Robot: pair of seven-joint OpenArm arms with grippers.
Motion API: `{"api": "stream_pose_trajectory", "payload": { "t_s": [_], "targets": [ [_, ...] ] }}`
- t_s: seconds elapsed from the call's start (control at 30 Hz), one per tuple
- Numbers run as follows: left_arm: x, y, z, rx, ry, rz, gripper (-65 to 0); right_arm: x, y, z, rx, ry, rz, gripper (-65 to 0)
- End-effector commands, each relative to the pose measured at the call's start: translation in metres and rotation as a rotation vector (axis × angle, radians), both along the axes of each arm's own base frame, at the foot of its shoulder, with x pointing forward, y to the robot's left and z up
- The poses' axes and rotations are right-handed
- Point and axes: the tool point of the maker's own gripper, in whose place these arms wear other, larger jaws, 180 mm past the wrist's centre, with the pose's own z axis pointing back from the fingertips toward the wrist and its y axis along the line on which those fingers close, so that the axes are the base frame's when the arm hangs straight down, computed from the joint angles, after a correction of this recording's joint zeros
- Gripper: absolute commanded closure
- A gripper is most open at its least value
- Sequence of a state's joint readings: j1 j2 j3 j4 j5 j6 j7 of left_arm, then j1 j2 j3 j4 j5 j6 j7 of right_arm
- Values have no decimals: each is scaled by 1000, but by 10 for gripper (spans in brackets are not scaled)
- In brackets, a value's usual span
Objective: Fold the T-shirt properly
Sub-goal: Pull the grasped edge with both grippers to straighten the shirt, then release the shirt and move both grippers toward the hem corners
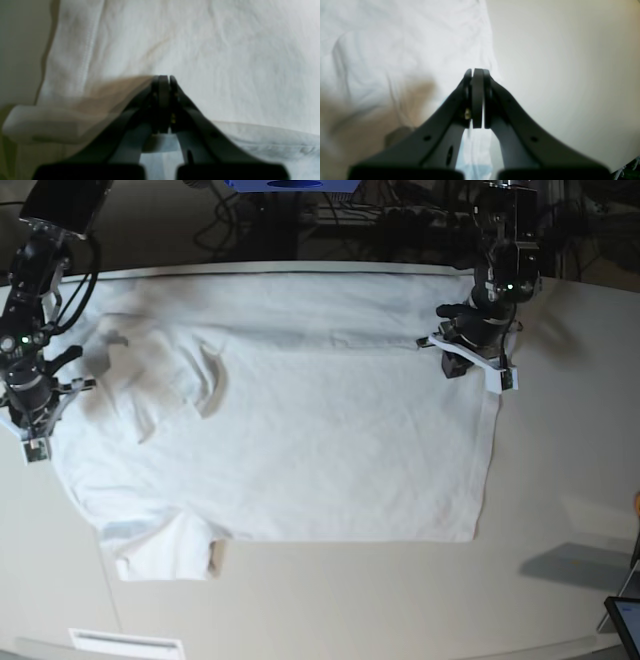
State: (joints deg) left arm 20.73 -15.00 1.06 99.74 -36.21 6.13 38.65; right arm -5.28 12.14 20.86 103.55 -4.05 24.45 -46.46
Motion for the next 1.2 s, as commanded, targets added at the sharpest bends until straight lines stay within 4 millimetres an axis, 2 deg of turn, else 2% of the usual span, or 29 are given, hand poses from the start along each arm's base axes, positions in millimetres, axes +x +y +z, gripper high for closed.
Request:
{"api": "stream_pose_trajectory", "payload": {
  "t_s": [0.0, 0.07, 0.2, 0.33, 0.47, 0.6, 0.77, 0.83, 0.93, 1.07, 1.17],
  "targets": [
    [-22, 14, -14, 36, 109, 31, 0, 8, -4, 15, -20, -49, 6, -10],
    [-28, 25, -12, 50, 110, 59, 0, 8, -4, 15, -20, -49, 6, -10],
    [-27, 48, 0, 78, 81, 109, 0, 8, -4, 15, -18, -49, 6, -10],
    [-22, 59, 5, 102, 69, 118, 0, 8, -3, 14, -14, -50, 6, -10],
    [-5, 55, 10, 100, 41, 97, 0, 8, 4, 10, 6, -49, 4, -10],
    [7, 35, 9, 80, 31, 46, 0, 7, 5, 9, 9, -47, 5, -10],
    [5, 22, 6, 63, 36, 22, 0, 3, 5, 5, 8, -32, 7, -10],
    [7, 20, 11, 62, 21, 18, 0, 2, 4, 5, 5, -31, 7, -10],
    [3, 24, 21, 73, 4, 22, 0, 4, 4, 7, 5, -37, 9, -10],
    [1, 39, 40, 98, -40, 57, 0, 7, 7, 8, 12, -45, 14, -10],
    [2, 49, 47, 111, -57, 81, 0, 15, 21, 9, 17, -48, 57, -10]
  ]
}}
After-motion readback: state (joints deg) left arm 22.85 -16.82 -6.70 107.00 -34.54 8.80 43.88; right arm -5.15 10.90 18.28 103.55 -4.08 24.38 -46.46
